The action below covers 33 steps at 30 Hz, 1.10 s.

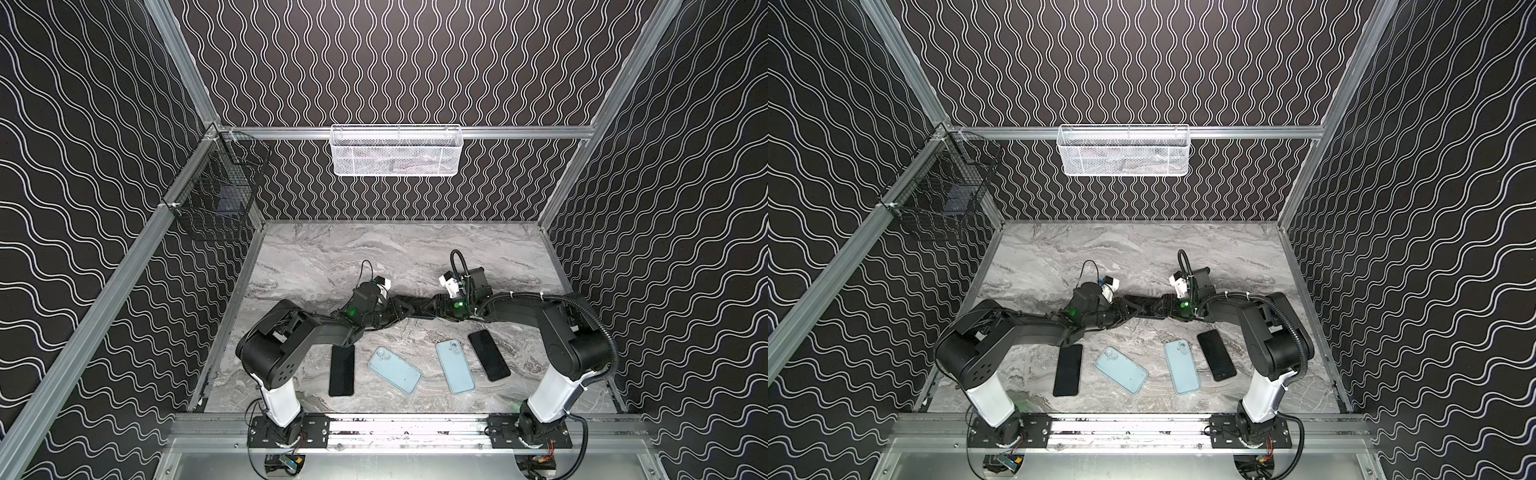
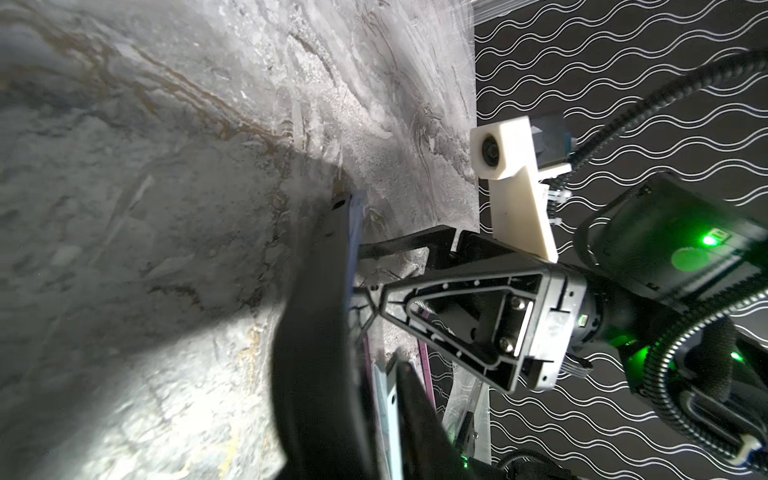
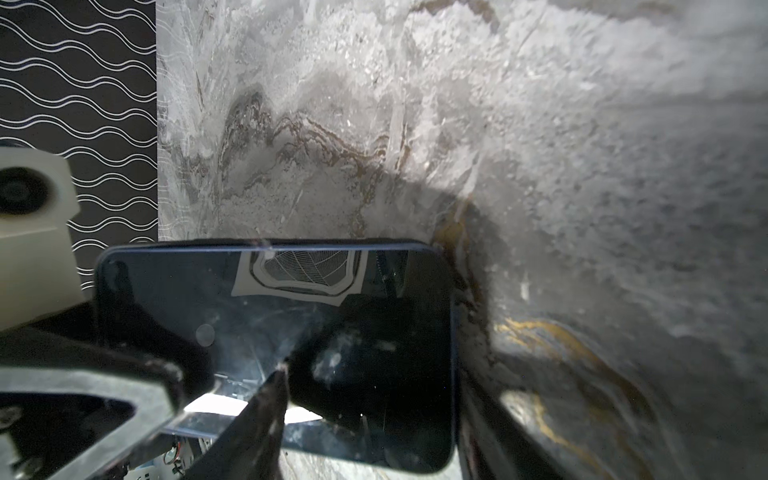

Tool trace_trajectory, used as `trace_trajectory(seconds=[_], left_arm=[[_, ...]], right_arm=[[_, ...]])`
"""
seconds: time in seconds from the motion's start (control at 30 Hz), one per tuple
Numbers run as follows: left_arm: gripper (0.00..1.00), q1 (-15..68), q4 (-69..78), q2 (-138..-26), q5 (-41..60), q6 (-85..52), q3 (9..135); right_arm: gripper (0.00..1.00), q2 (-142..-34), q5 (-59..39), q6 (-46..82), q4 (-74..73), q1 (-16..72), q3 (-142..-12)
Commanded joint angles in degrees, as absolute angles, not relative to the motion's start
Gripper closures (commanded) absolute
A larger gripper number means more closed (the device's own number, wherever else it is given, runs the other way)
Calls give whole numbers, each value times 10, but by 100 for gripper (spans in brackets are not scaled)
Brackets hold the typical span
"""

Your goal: Put the phone into the phone case

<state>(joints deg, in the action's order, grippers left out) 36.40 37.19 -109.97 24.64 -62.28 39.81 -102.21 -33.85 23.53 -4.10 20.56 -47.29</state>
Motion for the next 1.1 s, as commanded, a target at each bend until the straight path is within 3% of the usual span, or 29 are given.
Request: trace_trajectory(seconds=[0.0, 0.2, 0.47, 0.67, 0.83, 1.07], left_arm=[[85, 364, 393, -1100, 259, -607, 406], [100, 363, 392, -1095, 256, -605, 404], [100, 350, 391, -1069, 282, -600, 412], [100, 322, 276, -1005, 333, -533, 483], [100, 285, 203, -957, 424, -494, 563], [100, 241, 344, -948, 578, -613, 593]], right_arm=[[36, -1033, -299, 240, 79, 207, -467], [34, -1017, -306, 243, 80, 204, -472], [31, -890, -334, 249, 106, 162, -489], [30, -754, -371, 259, 132, 94, -523], [30, -672, -469, 280, 87, 48, -524], [29, -642, -636, 356, -77, 43, -480]])
